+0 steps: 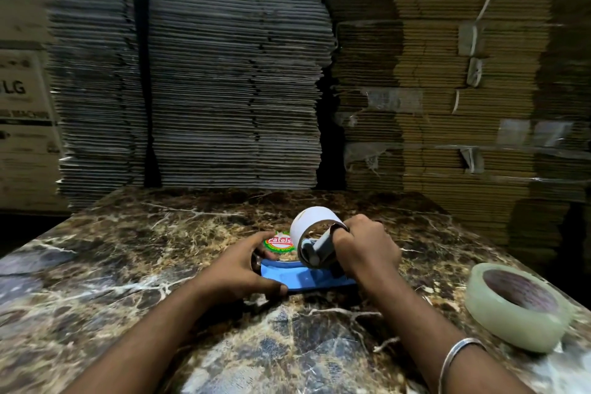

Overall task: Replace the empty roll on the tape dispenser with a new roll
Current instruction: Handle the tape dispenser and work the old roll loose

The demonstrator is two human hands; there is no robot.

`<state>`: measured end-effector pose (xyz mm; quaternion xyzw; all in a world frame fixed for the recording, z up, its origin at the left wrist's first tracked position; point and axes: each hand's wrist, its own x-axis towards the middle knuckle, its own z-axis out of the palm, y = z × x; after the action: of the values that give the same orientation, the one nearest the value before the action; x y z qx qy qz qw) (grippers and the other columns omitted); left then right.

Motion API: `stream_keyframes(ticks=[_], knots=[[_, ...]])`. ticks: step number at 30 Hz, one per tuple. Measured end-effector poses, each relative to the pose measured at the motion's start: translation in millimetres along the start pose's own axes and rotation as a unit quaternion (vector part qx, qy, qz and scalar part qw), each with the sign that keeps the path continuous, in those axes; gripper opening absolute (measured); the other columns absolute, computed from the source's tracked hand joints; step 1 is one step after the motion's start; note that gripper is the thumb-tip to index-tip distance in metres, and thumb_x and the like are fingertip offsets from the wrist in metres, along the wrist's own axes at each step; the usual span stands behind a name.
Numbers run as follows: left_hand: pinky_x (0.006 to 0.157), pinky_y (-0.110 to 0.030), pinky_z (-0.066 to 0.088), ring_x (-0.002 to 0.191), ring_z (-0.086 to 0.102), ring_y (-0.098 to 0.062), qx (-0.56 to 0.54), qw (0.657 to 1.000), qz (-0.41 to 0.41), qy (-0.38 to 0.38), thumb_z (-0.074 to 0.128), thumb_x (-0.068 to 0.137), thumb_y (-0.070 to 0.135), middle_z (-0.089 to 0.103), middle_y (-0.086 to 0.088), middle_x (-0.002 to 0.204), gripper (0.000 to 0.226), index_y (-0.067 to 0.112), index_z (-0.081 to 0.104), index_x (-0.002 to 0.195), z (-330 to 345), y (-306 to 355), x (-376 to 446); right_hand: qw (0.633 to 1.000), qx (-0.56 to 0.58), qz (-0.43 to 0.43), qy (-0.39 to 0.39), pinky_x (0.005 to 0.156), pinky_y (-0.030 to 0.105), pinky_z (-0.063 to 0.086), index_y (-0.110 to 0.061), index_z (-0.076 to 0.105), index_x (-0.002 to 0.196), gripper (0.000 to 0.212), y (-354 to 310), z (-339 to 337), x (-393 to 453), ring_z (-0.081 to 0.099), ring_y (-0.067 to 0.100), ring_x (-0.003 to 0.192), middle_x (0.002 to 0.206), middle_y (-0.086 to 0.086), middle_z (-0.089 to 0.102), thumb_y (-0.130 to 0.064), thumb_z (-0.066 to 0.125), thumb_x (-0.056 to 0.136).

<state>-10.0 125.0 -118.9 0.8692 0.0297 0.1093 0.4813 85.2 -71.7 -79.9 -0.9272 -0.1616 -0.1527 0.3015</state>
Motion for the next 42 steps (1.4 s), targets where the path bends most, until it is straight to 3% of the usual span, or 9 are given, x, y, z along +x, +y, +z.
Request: stream_keyframes(ticks=[6,11,17,24,28,32,36,39,42], knots=[[0.083,-0.035,0.058,0.085,0.066,-0.014,0.069,0.998,0.003,-0.008,0.089,0.043,0.052,0.064,0.004,0.102,0.092,0.036,0.055,0.127,-3.4,3.6,-8.0,0.998,0.060,0.011,-0.006,0.057,0.028,0.038,-0.019,0.061,0.062,0.025,4.8,6.3,0.2,0.057,0.022,0.066,0.062,-0.005,0.060,-0.036,0.053,0.078],[0.057,-0.020,0.047,0.063,0.062,-0.008,-0.023,0.999,0.005,-0.025,0.087,0.063,0.032,0.070,0.002,0.069,0.041,0.018,0.074,0.100,-2.8,13.1,-6.3,0.995,0.095,0.006,0.035,0.058,0.032,0.052,-0.026,0.068,0.082,0.026,10.1,14.4,5.9,0.063,0.021,0.070,0.070,-0.006,0.068,-0.047,0.058,0.072],[0.058,-0.030,0.047,0.062,0.059,-0.024,-0.187,0.982,-0.018,-0.021,0.075,0.066,0.017,0.065,-0.014,0.066,0.013,0.007,0.071,0.073,8.5,4.7,-1.2,0.983,0.175,-0.055,0.004,0.056,0.037,0.057,-0.032,0.064,0.089,0.013,11.2,21.8,8.8,0.066,0.013,0.060,0.069,-0.009,0.070,-0.042,0.067,0.081],[0.048,-0.015,0.041,0.066,0.058,-0.006,-0.196,0.974,0.035,0.107,0.059,0.070,0.030,0.065,-0.001,0.083,0.032,0.013,0.065,0.096,14.8,19.3,1.0,0.978,0.186,-0.093,-0.028,0.071,0.029,0.058,-0.025,0.073,0.111,0.022,7.1,26.9,12.3,0.066,0.005,0.074,0.082,-0.012,0.066,-0.025,0.064,0.091],[0.065,-0.022,0.053,0.100,0.064,-0.017,-0.227,0.969,0.035,0.088,0.051,0.081,0.039,0.070,-0.003,0.111,0.037,0.019,0.069,0.106,24.4,25.1,0.2,0.952,0.292,-0.085,-0.045,0.082,0.041,0.056,-0.026,0.072,0.101,0.036,9.6,26.8,14.3,0.066,0.010,0.089,0.089,-0.012,0.070,-0.047,0.044,0.097],[0.096,-0.047,0.050,0.115,0.061,-0.020,-0.229,0.969,0.027,0.085,0.047,0.088,0.049,0.067,-0.003,0.123,0.040,0.027,0.069,0.113,31.4,24.0,2.7,0.895,0.390,-0.113,-0.184,0.079,0.026,0.050,-0.049,0.060,0.112,0.038,12.5,21.2,14.9,0.065,0.010,0.103,0.106,-0.012,0.069,-0.060,0.058,0.076],[0.081,-0.023,0.054,0.103,0.068,-0.010,-0.244,0.968,0.037,0.056,0.043,0.100,0.029,0.074,0.002,0.109,0.029,0.022,0.069,0.111,37.9,24.2,3.6,0.901,0.334,-0.171,-0.218,0.078,0.026,0.060,-0.039,0.047,0.130,0.070,14.3,22.8,13.2,0.065,0.007,0.097,0.108,-0.010,0.065,-0.040,0.078,0.067],[0.064,-0.004,0.048,0.084,0.066,0.012,-0.223,0.973,0.039,0.052,0.039,0.101,0.020,0.076,0.021,0.089,0.028,0.029,0.065,0.101,40.6,24.2,2.7,0.896,0.344,-0.184,-0.212,0.080,0.032,0.060,-0.038,0.050,0.126,0.072,16.8,20.3,14.2,0.067,0.010,0.097,0.108,-0.004,0.066,-0.050,0.078,0.061],[0.064,-0.001,0.044,0.083,0.063,0.017,-0.208,0.975,0.041,0.058,0.035,0.102,0.024,0.070,0.016,0.100,0.028,0.030,0.063,0.106,40.7,25.3,1.4,0.885,0.370,-0.180,-0.219,0.078,0.033,0.059,-0.032,0.054,0.119,0.067,22.8,18.7,17.9,0.067,0.011,0.094,0.105,0.004,0.068,-0.047,0.078,0.058]])
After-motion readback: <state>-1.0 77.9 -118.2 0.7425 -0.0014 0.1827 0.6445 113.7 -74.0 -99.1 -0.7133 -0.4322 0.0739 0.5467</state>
